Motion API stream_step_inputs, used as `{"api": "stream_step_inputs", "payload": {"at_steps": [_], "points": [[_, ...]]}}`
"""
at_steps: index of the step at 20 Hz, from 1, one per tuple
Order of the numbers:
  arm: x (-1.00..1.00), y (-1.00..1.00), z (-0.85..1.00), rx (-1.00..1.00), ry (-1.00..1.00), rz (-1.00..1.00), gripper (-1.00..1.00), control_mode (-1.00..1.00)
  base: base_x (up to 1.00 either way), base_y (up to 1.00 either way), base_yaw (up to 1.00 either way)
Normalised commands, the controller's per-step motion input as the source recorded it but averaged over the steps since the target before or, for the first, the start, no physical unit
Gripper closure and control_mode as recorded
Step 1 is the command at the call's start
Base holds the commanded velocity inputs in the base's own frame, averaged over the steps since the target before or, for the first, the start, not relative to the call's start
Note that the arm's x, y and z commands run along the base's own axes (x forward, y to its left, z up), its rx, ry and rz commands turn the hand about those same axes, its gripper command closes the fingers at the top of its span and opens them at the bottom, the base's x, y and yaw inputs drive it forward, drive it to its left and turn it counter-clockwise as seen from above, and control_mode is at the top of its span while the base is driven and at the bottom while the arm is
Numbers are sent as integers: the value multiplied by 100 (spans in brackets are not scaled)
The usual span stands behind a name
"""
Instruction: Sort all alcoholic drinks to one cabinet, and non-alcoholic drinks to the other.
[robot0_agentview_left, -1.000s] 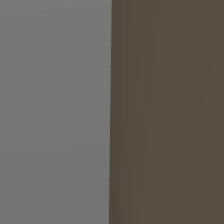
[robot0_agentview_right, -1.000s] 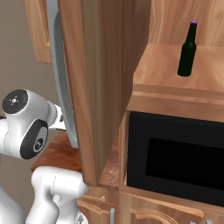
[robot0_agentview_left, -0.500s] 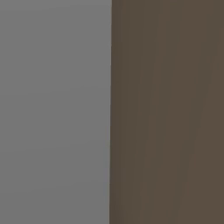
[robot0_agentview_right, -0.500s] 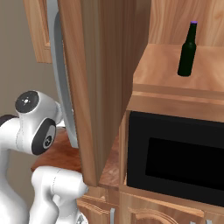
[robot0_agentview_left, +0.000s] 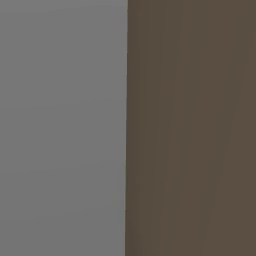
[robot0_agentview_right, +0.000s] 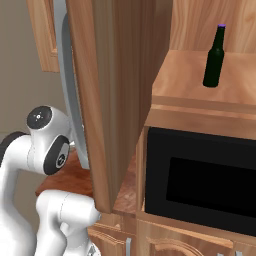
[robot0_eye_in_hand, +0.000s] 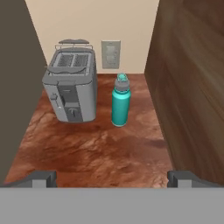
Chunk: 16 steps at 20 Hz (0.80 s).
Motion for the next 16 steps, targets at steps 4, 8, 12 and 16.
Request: {"api": "stream_step_inputs", "payload": {"at_steps": [4, 8, 12, 16], "points": [[16, -12, -25, 0, 0, 0, -100, -100, 0, 0, 0], [13, -15, -20, 0, 0, 0, -100, -100, 0, 0, 0], [16, -3, -21, 0, 0, 0, -100, -100, 0, 0, 0], [14, 0, -21, 0, 0, 0, -100, -100, 0, 0, 0]]}}
